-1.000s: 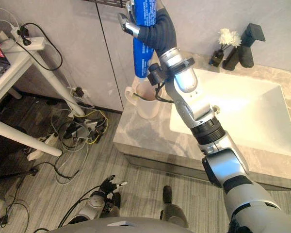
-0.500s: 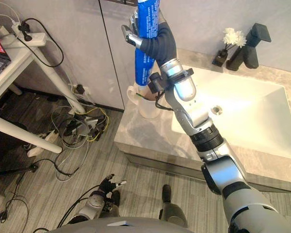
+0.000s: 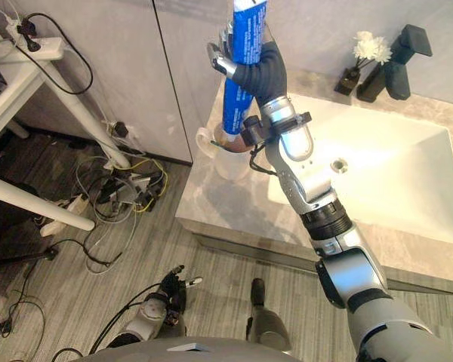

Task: Organize washtable

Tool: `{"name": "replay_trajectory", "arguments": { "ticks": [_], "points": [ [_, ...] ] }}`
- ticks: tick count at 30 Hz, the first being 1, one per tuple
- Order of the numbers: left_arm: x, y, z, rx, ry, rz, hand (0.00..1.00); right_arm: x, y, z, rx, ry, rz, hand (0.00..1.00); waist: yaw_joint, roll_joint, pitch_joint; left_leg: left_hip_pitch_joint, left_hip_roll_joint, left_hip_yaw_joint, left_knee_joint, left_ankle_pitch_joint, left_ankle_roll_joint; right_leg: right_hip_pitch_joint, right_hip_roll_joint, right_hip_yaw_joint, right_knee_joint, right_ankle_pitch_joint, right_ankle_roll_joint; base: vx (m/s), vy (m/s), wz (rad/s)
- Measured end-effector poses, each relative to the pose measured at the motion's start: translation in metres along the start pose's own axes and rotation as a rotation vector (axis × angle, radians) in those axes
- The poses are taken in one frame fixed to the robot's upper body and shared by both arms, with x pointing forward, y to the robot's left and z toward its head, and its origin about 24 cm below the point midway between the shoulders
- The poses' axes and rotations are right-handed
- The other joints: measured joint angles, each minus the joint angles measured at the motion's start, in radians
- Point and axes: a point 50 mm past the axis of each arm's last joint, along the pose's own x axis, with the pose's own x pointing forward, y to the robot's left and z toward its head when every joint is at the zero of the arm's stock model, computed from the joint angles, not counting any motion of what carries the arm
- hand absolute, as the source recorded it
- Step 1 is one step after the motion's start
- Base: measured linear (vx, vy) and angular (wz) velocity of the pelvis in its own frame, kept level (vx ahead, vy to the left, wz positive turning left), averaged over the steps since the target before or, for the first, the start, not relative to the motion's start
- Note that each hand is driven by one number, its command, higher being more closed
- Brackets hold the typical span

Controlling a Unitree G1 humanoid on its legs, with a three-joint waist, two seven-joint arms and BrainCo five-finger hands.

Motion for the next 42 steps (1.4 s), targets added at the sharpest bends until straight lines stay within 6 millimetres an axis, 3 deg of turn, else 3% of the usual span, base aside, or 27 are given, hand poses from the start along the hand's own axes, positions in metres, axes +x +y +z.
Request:
{"name": "replay_trajectory", "arguments": {
  "ticks": [16,29,35,36,42],
  "points": [
    [0.001,-0.005,0.013,-0.009,-0.049,-0.006,0.00,0.001,-0.010,0.010,-0.014,-0.035,-0.048,1.00,0.001,0.030,0.046,-0.043,-0.001,-0.012,0.028,0.000,0.000,-0.038,-0.001,-0.006,0.027,-0.004,-0.002,0.00,0.000,0.01],
    [0.001,-0.005,0.017,-0.013,-0.059,0.000,0.00,-0.006,-0.008,0.006,-0.035,-0.022,-0.047,1.00,0.003,0.031,0.051,-0.063,-0.001,-0.015,0.034,0.000,0.000,-0.053,-0.001,-0.009,0.030,-0.004,-0.003,0.00,-0.001,0.01],
    [0.003,-0.003,0.023,-0.017,-0.081,0.016,0.00,-0.008,-0.004,0.009,-0.029,-0.035,-0.037,1.00,0.001,0.032,0.096,-0.067,0.000,-0.015,0.045,-0.001,-0.001,-0.058,0.000,-0.006,0.042,-0.004,-0.003,-0.02,0.002,-0.01],
    [0.003,-0.003,0.023,-0.018,-0.081,0.016,0.00,-0.008,-0.004,0.009,-0.028,-0.035,-0.036,0.00,0.001,0.032,0.096,-0.068,0.000,-0.014,0.045,-0.001,-0.001,-0.059,0.000,-0.005,0.043,-0.004,-0.003,0.00,0.000,0.00],
    [0.003,-0.003,0.024,-0.018,-0.081,0.022,0.00,-0.015,-0.006,0.002,-0.023,-0.006,-0.047,0.00,0.001,0.032,0.096,-0.070,-0.001,-0.013,0.043,-0.001,-0.001,-0.063,0.000,-0.004,0.043,-0.004,-0.003,0.00,0.000,0.00]
  ]
}}
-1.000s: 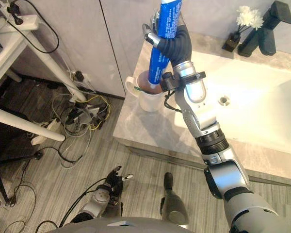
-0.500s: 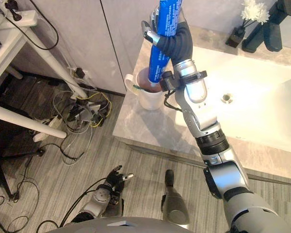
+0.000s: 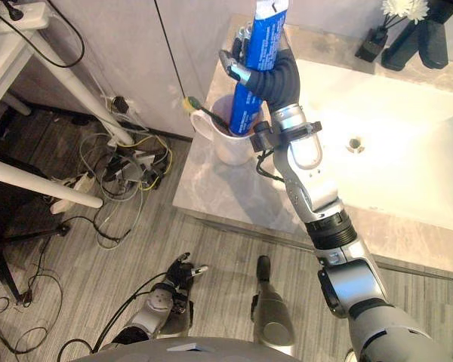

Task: Organize washtable

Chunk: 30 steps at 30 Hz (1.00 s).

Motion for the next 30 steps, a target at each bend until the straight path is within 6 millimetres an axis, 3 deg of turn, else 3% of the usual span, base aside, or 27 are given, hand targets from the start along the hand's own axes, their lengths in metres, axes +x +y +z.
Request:
{"name": "replay_trajectory", "arguments": {
  "ticks": [13,17,24,30],
  "points": [
    [0.000,0.000,0.000,0.000,0.001,0.000,0.00,0.000,0.001,0.000,0.001,0.008,0.005,0.00,-0.002,0.000,0.000,0.001,0.000,0.006,0.000,0.000,0.000,-0.004,0.000,0.006,0.000,0.001,0.000,0.00,0.000,0.00],
    [0.000,0.000,-0.001,0.000,0.003,-0.001,0.00,0.001,0.008,0.014,0.009,-0.054,0.036,0.00,-0.006,-0.001,-0.001,0.005,0.000,0.012,0.000,0.000,0.000,-0.003,0.001,0.011,0.000,0.002,0.000,0.00,0.002,-0.03],
    [-0.001,-0.001,-0.005,0.004,0.020,-0.006,0.00,0.001,0.009,0.016,0.009,-0.063,0.044,0.00,-0.023,-0.003,-0.003,0.020,0.000,0.015,-0.002,0.001,-0.001,0.009,0.001,0.013,0.000,0.004,-0.001,-0.01,0.002,-0.02],
    [-0.003,-0.002,-0.013,0.008,0.043,-0.012,0.00,0.001,0.009,0.017,0.007,-0.066,0.053,0.00,-0.024,-0.003,-0.036,0.042,0.000,0.037,-0.012,0.003,-0.002,0.022,0.002,0.032,-0.020,0.018,0.001,0.00,0.006,-0.10]
  ]
}}
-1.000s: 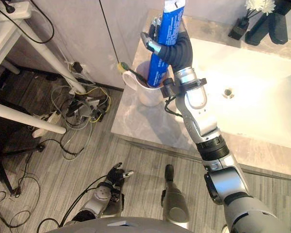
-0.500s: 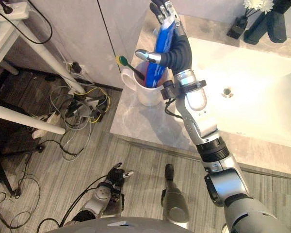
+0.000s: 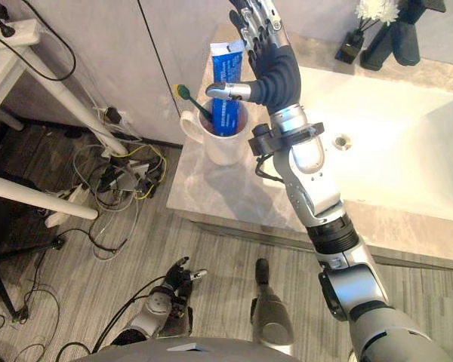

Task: Organize washtable

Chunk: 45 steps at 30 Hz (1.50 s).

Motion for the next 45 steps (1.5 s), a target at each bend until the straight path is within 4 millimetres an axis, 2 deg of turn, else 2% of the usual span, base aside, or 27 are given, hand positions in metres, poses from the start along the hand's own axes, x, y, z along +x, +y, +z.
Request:
{"name": "replay_trajectory", "arguments": {
  "ticks": [4,8,11,13,16,17,19,22,25,29,30,31,32,33,34,35,37,38,39,42,43,45],
  "points": [
    [-0.001,-0.003,-0.005,0.012,0.019,-0.021,0.00,-0.001,-0.003,0.009,-0.011,-0.037,-0.007,0.00,-0.006,0.000,-0.037,0.010,-0.001,0.003,-0.004,0.000,0.000,0.008,-0.001,0.004,-0.005,0.001,0.002,0.00,0.002,-0.02],
    [-0.003,-0.005,-0.012,0.020,0.042,-0.041,0.00,-0.012,-0.023,0.029,-0.052,-0.114,-0.082,0.00,-0.017,0.002,-0.061,0.044,-0.002,0.012,-0.013,0.000,0.000,0.036,-0.001,0.009,-0.009,0.001,0.002,-0.01,0.011,-0.07],
    [-0.004,-0.007,-0.017,0.074,0.058,-0.065,0.00,-0.027,-0.042,0.044,-0.136,-0.143,-0.145,0.00,-0.034,0.007,-0.085,0.067,-0.003,0.037,-0.025,0.000,0.001,0.046,0.000,0.026,-0.024,0.007,0.004,-0.02,0.017,-0.23],
    [-0.005,-0.010,-0.021,0.075,0.074,-0.083,0.00,-0.044,-0.062,0.061,-0.232,-0.171,-0.218,0.00,-0.053,0.017,-0.103,0.079,-0.003,0.059,-0.033,0.000,0.001,0.043,0.002,0.046,-0.027,0.010,0.006,-0.02,0.014,-0.27],
    [-0.006,-0.014,-0.025,0.098,0.091,-0.101,0.00,-0.065,-0.086,0.075,-0.325,-0.176,-0.325,0.00,-0.071,0.038,-0.125,0.103,-0.003,0.099,-0.046,-0.002,0.003,0.041,0.010,0.086,-0.035,0.017,0.008,0.00,0.011,-0.38],
    [-0.006,-0.014,-0.025,0.106,0.090,-0.103,0.00,-0.069,-0.089,0.078,-0.340,-0.181,-0.345,0.00,-0.077,0.043,-0.129,0.104,-0.003,0.104,-0.047,-0.004,0.005,0.041,0.011,0.091,-0.037,0.018,0.009,0.00,0.008,-0.28],
    [-0.006,-0.014,-0.025,0.115,0.092,-0.106,0.00,-0.090,-0.102,0.089,-0.400,-0.182,-0.422,0.00,-0.103,0.056,-0.138,0.116,-0.002,0.126,-0.050,-0.008,0.004,0.039,0.018,0.113,-0.040,0.020,0.009,0.00,0.004,-0.28],
    [-0.006,-0.016,-0.027,0.117,0.102,-0.117,0.00,-0.108,-0.113,0.095,-0.447,-0.157,-0.490,0.00,-0.115,0.060,-0.154,0.119,-0.001,0.146,-0.053,-0.011,0.004,0.029,0.022,0.131,-0.041,0.022,0.007,0.00,0.000,-0.25],
    [-0.007,-0.018,-0.028,0.127,0.108,-0.127,0.00,-0.136,-0.123,0.098,-0.495,-0.096,-0.580,0.00,-0.128,0.062,-0.166,0.130,-0.001,0.170,-0.058,-0.015,0.003,0.023,0.029,0.154,-0.041,0.025,0.009,0.02,0.002,-0.22],
    [-0.007,-0.019,-0.028,0.139,0.105,-0.128,0.00,-0.191,-0.128,0.087,-0.490,0.017,-0.816,0.00,-0.148,0.063,-0.174,0.135,-0.001,0.174,-0.058,-0.019,0.001,0.022,0.031,0.163,-0.041,0.025,0.009,0.01,0.001,-0.08],
    [-0.007,-0.019,-0.028,0.138,0.105,-0.128,0.00,-0.210,-0.128,0.082,-0.478,0.055,-0.905,0.00,-0.154,0.064,-0.174,0.136,-0.001,0.180,-0.057,-0.021,0.002,0.022,0.031,0.167,-0.041,0.025,0.010,0.01,0.008,-0.12],
    [-0.007,-0.020,-0.028,0.138,0.107,-0.126,0.00,-0.242,-0.130,0.072,-0.472,0.138,-1.048,0.00,-0.160,0.062,-0.175,0.138,-0.002,0.185,-0.056,-0.022,0.002,0.023,0.031,0.170,-0.040,0.026,0.011,0.00,0.010,-0.08],
    [-0.007,-0.021,-0.028,0.138,0.107,-0.127,0.00,-0.258,-0.131,0.068,-0.470,0.183,-1.111,0.00,-0.161,0.061,-0.177,0.138,-0.002,0.186,-0.056,-0.023,0.002,0.023,0.031,0.171,-0.040,0.026,0.011,0.00,0.007,-0.05],
    [-0.007,-0.022,-0.028,0.137,0.109,-0.129,0.00,-0.284,-0.131,0.061,-0.464,0.257,-1.220,0.00,-0.163,0.061,-0.181,0.138,-0.003,0.186,-0.056,-0.023,0.002,0.023,0.031,0.171,-0.040,0.026,0.011,0.00,0.000,0.00],
    [-0.008,-0.023,-0.029,0.137,0.113,-0.133,0.00,-0.321,-0.129,0.053,-0.451,0.350,-1.376,0.00,-0.164,0.063,-0.187,0.138,-0.003,0.186,-0.056,-0.023,0.003,0.023,0.031,0.171,-0.039,0.026,0.011,0.00,0.000,0.00],
    [-0.008,-0.023,-0.029,0.142,0.114,-0.135,0.00,-0.338,-0.126,0.051,-0.448,0.392,-1.454,0.00,-0.165,0.064,-0.189,0.139,-0.003,0.186,-0.054,-0.024,0.002,0.026,0.030,0.170,-0.040,0.026,0.011,0.00,0.000,0.00],
    [-0.010,-0.026,-0.035,0.145,0.143,-0.148,0.00,-0.395,-0.109,0.044,-0.425,0.536,-1.696,0.00,-0.173,0.079,-0.197,0.141,-0.003,0.186,-0.034,-0.037,0.004,0.040,0.027,0.169,-0.043,0.024,0.011,0.00,0.000,0.00],
    [-0.011,-0.027,-0.037,0.145,0.150,-0.151,0.00,-0.407,-0.103,0.043,-0.413,0.562,-1.750,0.00,-0.175,0.079,-0.197,0.139,-0.003,0.186,-0.029,-0.042,0.004,0.045,0.026,0.169,-0.045,0.020,0.011,-0.03,0.024,-0.02],
    [-0.013,-0.028,-0.041,0.147,0.165,-0.156,0.00,-0.433,-0.091,0.041,-0.369,0.600,-1.865,0.00,-0.179,0.086,-0.203,0.137,-0.003,0.185,-0.016,-0.058,0.000,0.054,0.024,0.169,-0.051,0.016,0.010,-0.04,0.022,0.00],
    [-0.014,-0.030,-0.046,0.152,0.186,-0.157,0.00,-0.467,-0.066,0.033,-0.286,0.691,-2.014,0.00,-0.181,0.098,-0.212,0.131,-0.003,0.186,0.003,-0.083,0.005,0.064,0.019,0.167,-0.059,0.018,0.012,-0.04,0.015,-0.01],
    [-0.015,-0.029,-0.047,0.159,0.190,-0.156,0.00,-0.482,-0.049,0.024,-0.230,0.759,-2.082,0.00,-0.181,0.099,-0.212,0.131,-0.003,0.185,0.003,-0.084,0.005,0.065,0.018,0.164,-0.059,0.018,0.012,-0.03,0.007,0.02],
    [-0.016,-0.030,-0.050,0.174,0.197,-0.164,0.00,-0.501,-0.029,0.015,-0.146,0.845,-2.149,0.00,-0.180,0.098,-0.212,0.131,-0.003,0.182,0.003,-0.083,0.005,0.069,0.016,0.158,-0.059,0.018,0.011,-0.02,0.003,0.06]
  ]
}}
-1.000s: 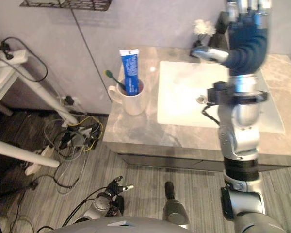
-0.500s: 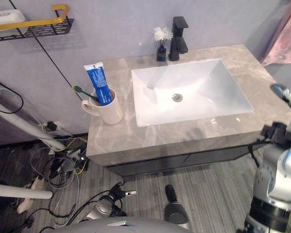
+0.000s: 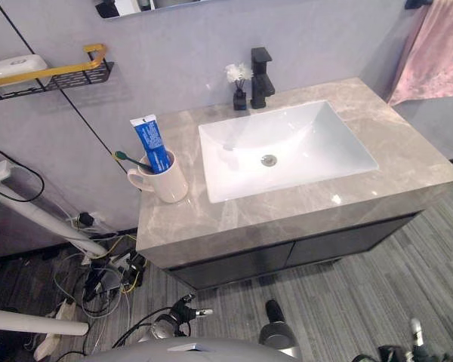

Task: Organize washtable

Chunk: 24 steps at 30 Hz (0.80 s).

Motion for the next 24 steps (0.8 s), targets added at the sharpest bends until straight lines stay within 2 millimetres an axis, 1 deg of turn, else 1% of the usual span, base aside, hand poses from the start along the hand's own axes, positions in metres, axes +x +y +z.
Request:
{"name": "replay_trajectory", "arguments": {
  "ticks": [1,2,3,4,6,10,11,12,15,16,20,21,24],
  "points": [
    [0.000,-0.001,-0.001,0.006,0.003,-0.005,0.00,0.000,-0.004,-0.007,-0.011,0.030,-0.014,0.00,0.002,0.000,0.000,0.000,0.000,-0.002,0.000,0.000,0.000,0.002,-0.001,-0.003,0.000,0.000,0.000,-0.01,-0.003,0.12],
    [-0.001,-0.003,-0.002,0.012,0.010,-0.015,0.00,-0.002,-0.014,-0.022,-0.011,0.104,-0.040,0.00,0.005,0.000,0.000,0.000,0.000,-0.010,0.000,0.000,0.000,0.007,-0.002,-0.011,-0.003,0.000,0.000,0.01,-0.006,0.14],
    [-0.001,-0.003,-0.003,0.010,0.011,-0.015,0.00,-0.005,-0.022,-0.036,-0.022,0.174,-0.067,0.00,0.016,0.000,0.000,0.000,0.001,-0.013,-0.001,0.000,0.000,0.009,-0.002,-0.015,-0.005,0.000,0.000,0.01,-0.008,0.12],
    [0.000,-0.003,-0.002,0.011,0.010,-0.013,0.00,-0.007,-0.025,-0.042,-0.030,0.204,-0.073,0.00,0.020,0.000,0.000,0.000,0.001,-0.013,-0.002,0.000,-0.001,0.010,-0.002,-0.015,-0.006,0.000,0.000,0.03,-0.008,0.06],
    [0.000,0.000,-0.004,0.011,0.013,-0.009,0.00,-0.012,-0.026,-0.062,-0.061,0.314,-0.059,0.00,0.027,-0.001,0.001,0.002,0.001,-0.014,-0.005,0.002,-0.002,0.012,-0.002,-0.018,-0.009,0.000,0.000,0.04,-0.005,0.03],
    [0.000,0.003,-0.004,-0.034,0.018,0.000,0.00,-0.023,-0.022,-0.087,-0.155,0.462,0.003,0.00,0.033,-0.011,0.012,0.019,0.002,-0.032,-0.009,0.005,-0.005,0.044,-0.006,-0.040,-0.017,-0.002,0.003,0.05,-0.002,0.12],
    [0.000,0.004,-0.004,-0.044,0.019,0.001,0.00,-0.024,-0.023,-0.089,-0.171,0.480,0.012,0.00,0.036,-0.013,0.013,0.019,0.002,-0.037,-0.010,0.005,-0.005,0.047,-0.007,-0.045,-0.017,-0.004,0.004,0.05,-0.001,0.29],
    [0.000,0.005,-0.004,-0.071,0.021,0.002,0.00,-0.027,-0.020,-0.096,-0.250,0.520,0.056,0.00,0.043,-0.019,0.017,0.019,0.001,-0.048,-0.011,0.006,-0.003,0.054,-0.011,-0.062,-0.018,-0.006,0.004,0.04,0.001,0.27],
    [0.000,0.006,-0.006,-0.125,0.031,0.007,0.00,-0.031,-0.012,-0.102,-0.397,0.551,0.159,0.00,0.045,-0.023,0.023,0.019,0.000,-0.070,-0.015,0.009,0.001,0.066,-0.016,-0.085,-0.019,-0.013,0.003,0.04,-0.004,0.28],
    [0.000,0.009,-0.007,-0.174,0.036,0.015,0.00,-0.033,-0.003,-0.106,-0.488,0.563,0.237,0.00,0.047,-0.024,0.030,0.022,0.001,-0.085,-0.017,0.009,0.001,0.078,-0.017,-0.099,-0.020,-0.019,0.002,0.04,-0.011,0.23],
    [0.001,0.012,-0.006,-0.287,0.036,0.033,0.00,-0.033,0.007,-0.106,-0.634,0.546,0.351,0.00,0.063,-0.025,0.038,0.028,0.002,-0.099,-0.022,0.015,0.001,0.090,-0.019,-0.121,-0.027,-0.021,0.002,0.06,-0.013,0.15],
    [0.001,0.013,-0.006,-0.333,0.037,0.040,0.00,-0.033,0.009,-0.107,-0.667,0.546,0.376,0.00,0.070,-0.026,0.044,0.037,0.003,-0.103,-0.025,0.015,0.001,0.104,-0.019,-0.127,-0.036,-0.021,0.002,0.07,-0.020,0.18],
    [0.001,0.015,-0.006,-0.487,0.033,0.064,0.00,-0.033,0.010,-0.107,-0.719,0.538,0.411,0.00,0.072,-0.025,0.044,0.036,0.004,-0.125,-0.026,0.015,0.001,0.118,-0.021,-0.147,-0.043,-0.025,0.003,0.05,-0.016,0.18]
  ]
}}
